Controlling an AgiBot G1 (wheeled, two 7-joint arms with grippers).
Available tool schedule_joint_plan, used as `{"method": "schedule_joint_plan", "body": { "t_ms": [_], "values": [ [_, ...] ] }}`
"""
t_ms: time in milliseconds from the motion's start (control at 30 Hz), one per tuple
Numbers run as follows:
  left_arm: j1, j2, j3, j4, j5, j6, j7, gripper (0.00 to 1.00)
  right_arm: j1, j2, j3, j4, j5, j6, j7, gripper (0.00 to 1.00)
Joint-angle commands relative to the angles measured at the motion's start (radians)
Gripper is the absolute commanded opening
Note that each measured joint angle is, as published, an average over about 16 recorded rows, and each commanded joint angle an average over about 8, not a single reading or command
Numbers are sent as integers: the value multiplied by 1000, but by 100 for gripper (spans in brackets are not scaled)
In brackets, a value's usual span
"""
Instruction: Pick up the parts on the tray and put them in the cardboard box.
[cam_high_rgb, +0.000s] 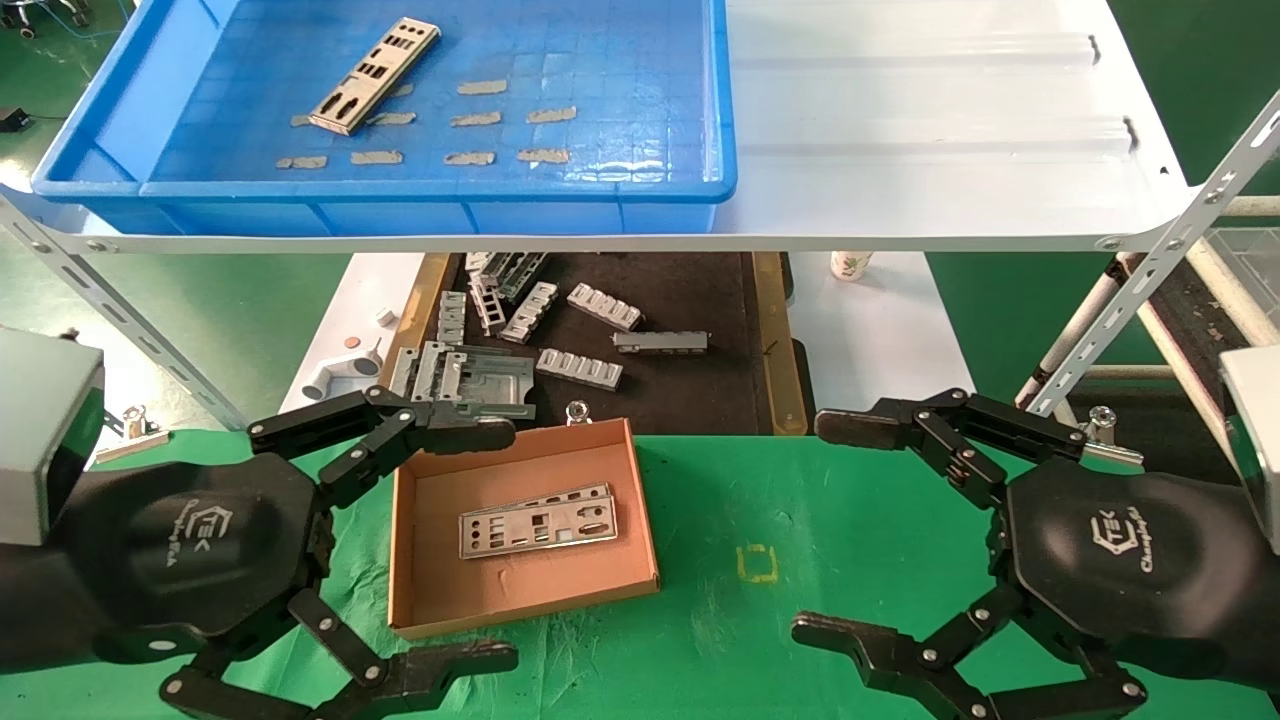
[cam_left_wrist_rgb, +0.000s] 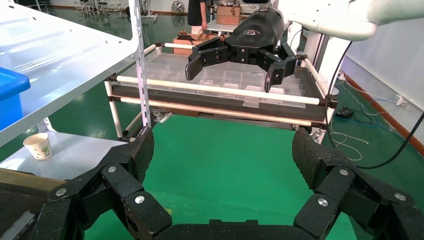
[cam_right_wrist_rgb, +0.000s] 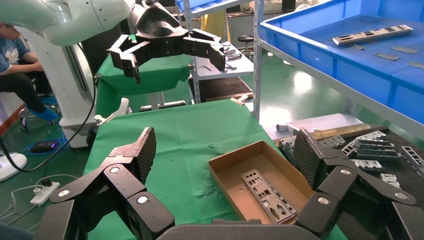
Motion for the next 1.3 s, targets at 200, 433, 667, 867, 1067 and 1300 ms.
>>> {"method": "schedule_joint_plan", "body": {
  "t_ms": [200,433,667,867,1067,1300],
  "values": [
    [0,0,0,0,0,0,0,100,0,0,0,0,0,0,0,100],
    [0,0,0,0,0,0,0,100,0,0,0,0,0,0,0,100],
    [0,0,0,0,0,0,0,100,0,0,0,0,0,0,0,100],
    [0,0,0,0,0,0,0,100,0,0,0,0,0,0,0,100],
    [0,0,0,0,0,0,0,100,0,0,0,0,0,0,0,100],
    [0,0,0,0,0,0,0,100,0,0,0,0,0,0,0,100]
  ]
}}
